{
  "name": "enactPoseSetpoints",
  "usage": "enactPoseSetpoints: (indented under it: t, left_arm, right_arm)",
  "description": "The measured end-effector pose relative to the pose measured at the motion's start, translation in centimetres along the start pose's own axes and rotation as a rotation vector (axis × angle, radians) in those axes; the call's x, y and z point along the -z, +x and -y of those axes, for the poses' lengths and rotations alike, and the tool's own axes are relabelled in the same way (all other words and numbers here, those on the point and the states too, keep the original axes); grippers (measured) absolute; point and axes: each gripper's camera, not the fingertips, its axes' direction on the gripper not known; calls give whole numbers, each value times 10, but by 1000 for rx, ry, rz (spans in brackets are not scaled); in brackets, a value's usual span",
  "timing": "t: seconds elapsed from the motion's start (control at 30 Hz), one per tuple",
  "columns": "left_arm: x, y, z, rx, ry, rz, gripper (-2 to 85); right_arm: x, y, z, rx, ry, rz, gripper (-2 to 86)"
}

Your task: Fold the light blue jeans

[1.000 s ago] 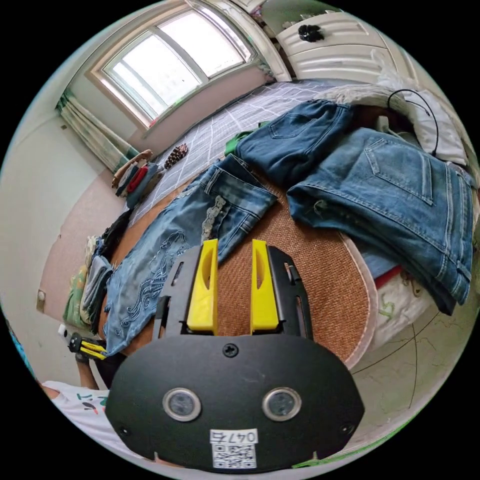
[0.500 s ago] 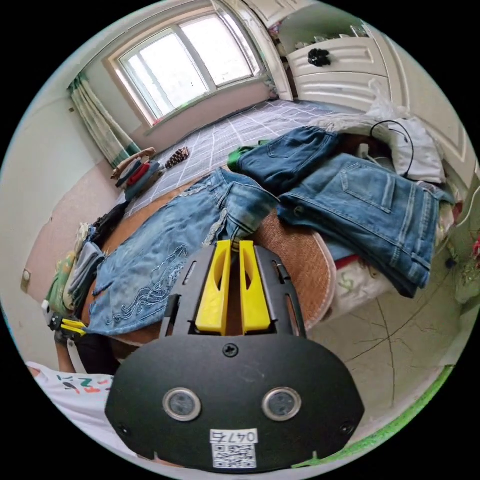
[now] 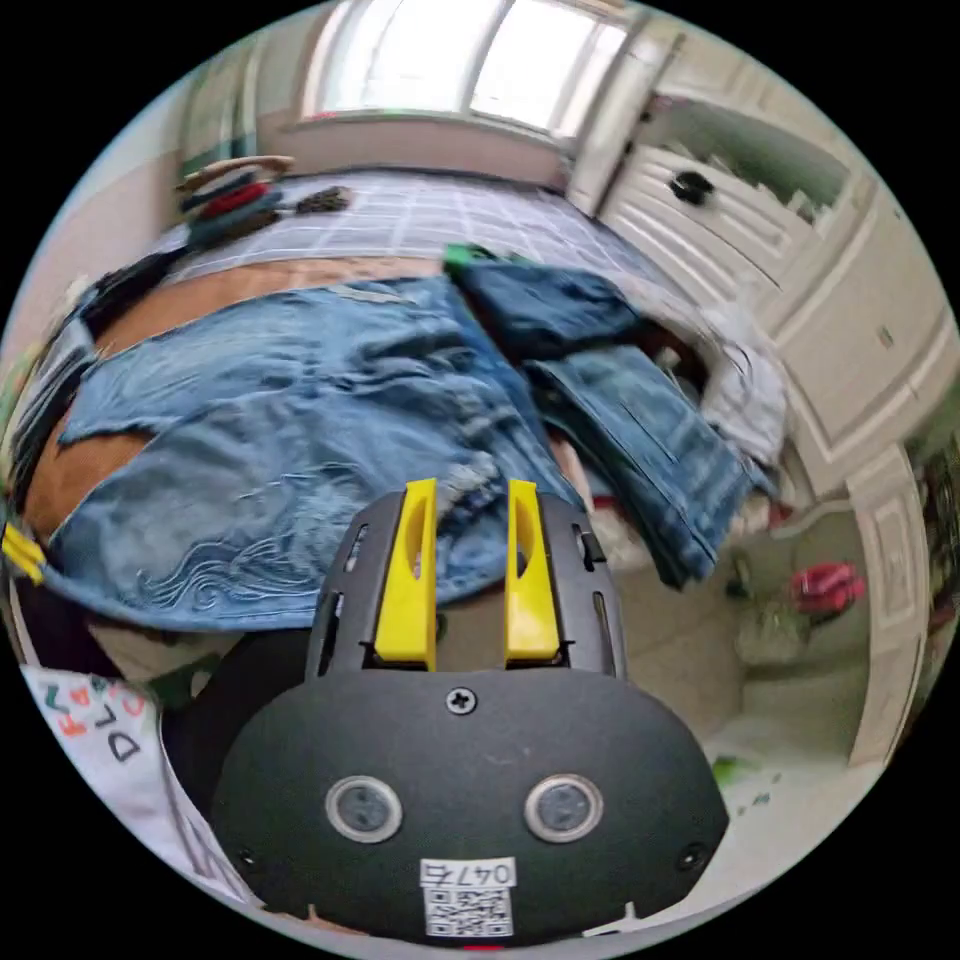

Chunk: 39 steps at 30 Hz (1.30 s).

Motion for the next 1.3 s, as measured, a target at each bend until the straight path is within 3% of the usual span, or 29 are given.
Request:
enactPoseSetpoints:
  t: [0.2, 0.4, 0.5, 0.67, 0.83, 0.97, 1.2, 1.3]
  left_arm:
    - [-2, 7, 1, -28, -40, 42, 56]
    - [9, 15, -14, -30, 7, 49, 56]
    - [19, 18, -24, -31, 44, 59, 56]
    - [36, 17, -37, -24, 75, 126, 56]
    - [57, -13, -40, 103, 10, 354, 55]
    - [65, -29, -44, 133, -26, 389, 55]
    - [98, -78, -53, 260, 11, 508, 57]
    - [116, -106, -68, 330, 79, 460, 71]
  right_arm:
    - [65, -287, 144, 784, 116, 715, 43]
    - [87, -516, 202, 1296, 127, 607, 52]
    - [102, -553, 226, 1388, 134, 581, 15]
    - [137, -538, 287, 1274, 213, 568, -1]
    - [133, -534, 362, 1073, 254, 602, -3]
    - [96, -565, 395, 1080, 141, 547, -2]
    - [69, -554, 443, 912, 176, 505, 11]
    - [67, -535, 453, 867, 181, 518, 45]
